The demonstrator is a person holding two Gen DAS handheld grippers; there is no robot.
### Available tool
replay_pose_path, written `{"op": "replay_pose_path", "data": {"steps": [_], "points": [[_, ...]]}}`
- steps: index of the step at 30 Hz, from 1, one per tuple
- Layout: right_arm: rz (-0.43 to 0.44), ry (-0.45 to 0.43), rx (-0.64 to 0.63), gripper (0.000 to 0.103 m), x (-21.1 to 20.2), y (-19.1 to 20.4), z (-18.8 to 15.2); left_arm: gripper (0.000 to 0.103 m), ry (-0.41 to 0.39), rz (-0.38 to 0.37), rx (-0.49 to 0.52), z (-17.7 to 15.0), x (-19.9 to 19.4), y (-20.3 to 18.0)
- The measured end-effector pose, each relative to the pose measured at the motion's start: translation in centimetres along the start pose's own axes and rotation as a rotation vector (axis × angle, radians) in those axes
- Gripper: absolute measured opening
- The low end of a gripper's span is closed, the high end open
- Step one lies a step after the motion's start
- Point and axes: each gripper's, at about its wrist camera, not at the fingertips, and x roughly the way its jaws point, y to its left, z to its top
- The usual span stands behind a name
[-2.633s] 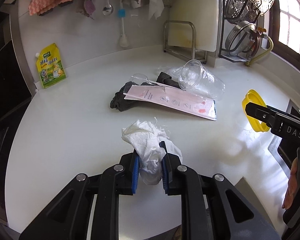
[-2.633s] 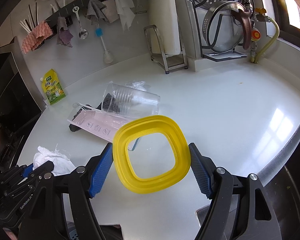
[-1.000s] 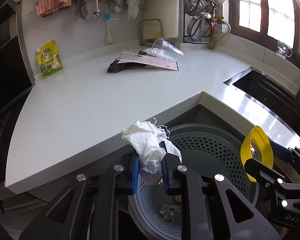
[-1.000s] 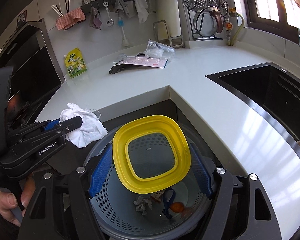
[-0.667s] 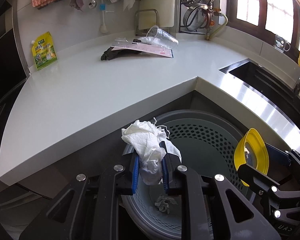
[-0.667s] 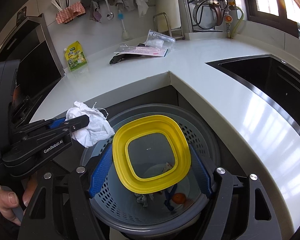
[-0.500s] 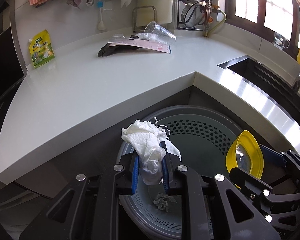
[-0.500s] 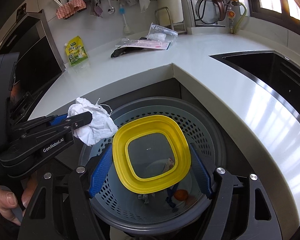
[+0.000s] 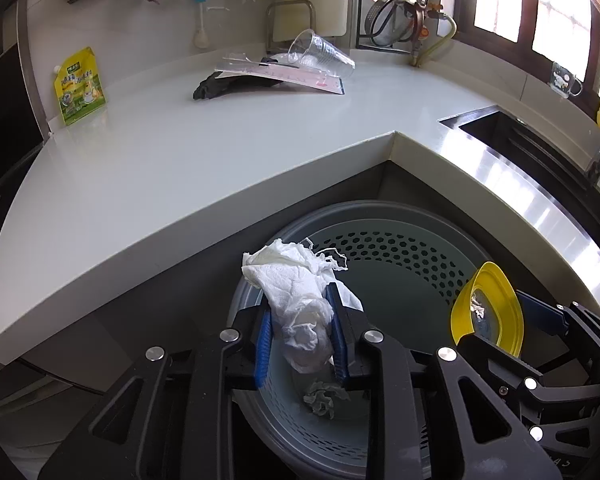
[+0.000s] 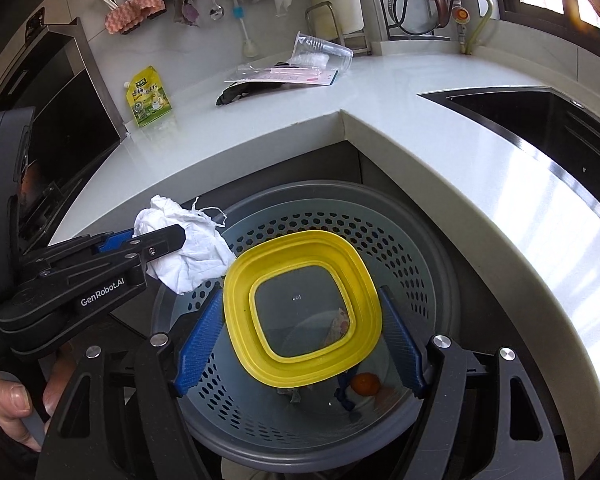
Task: Collect trash
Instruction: 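Carry lid and tissue over the basket and open both tools to drop them, then move both open tools back toward the cup and pink package on the counter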
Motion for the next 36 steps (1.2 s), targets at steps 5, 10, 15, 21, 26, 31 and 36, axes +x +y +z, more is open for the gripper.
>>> {"op": "replay_pose_path", "data": {"steps": [5, 10, 15, 21, 26, 31, 36], "points": [[-0.013, 0.0, 0.012, 0.073, 0.0, -0.4, 0.2, 0.052, -0.011, 0.014, 0.007, -0.1, -0.3, 0.0], [-0.025, -0.004, 0.015, 0.074, 0.0, -0.5, 0.2, 0.064, -0.027, 0.033, -0.007, 0.0, -0.6, 0.6], [-0.023, -0.009, 0.019, 0.077, -0.1, -0.6, 0.2, 0.066, -0.017, 0.036, -0.01, -0.1, -0.3, 0.6], [-0.019, -0.004, 0.026, 0.077, 0.1, -0.7, 0.2, 0.07, -0.017, 0.036, -0.009, -0.1, -0.3, 0.7], [-0.014, -0.01, 0.036, 0.077, 0.0, -0.8, 0.3, 0.071, -0.016, 0.035, -0.017, -0.1, -0.3, 1.0], [-0.012, -0.015, 0.033, 0.077, -0.2, -0.7, 0.3, 0.073, -0.022, 0.032, -0.022, 0.0, -0.5, 1.1], [-0.011, -0.016, 0.032, 0.077, -0.3, -0.7, 0.4, 0.075, -0.031, 0.03, -0.027, 0.0, -0.7, 1.3]]}}
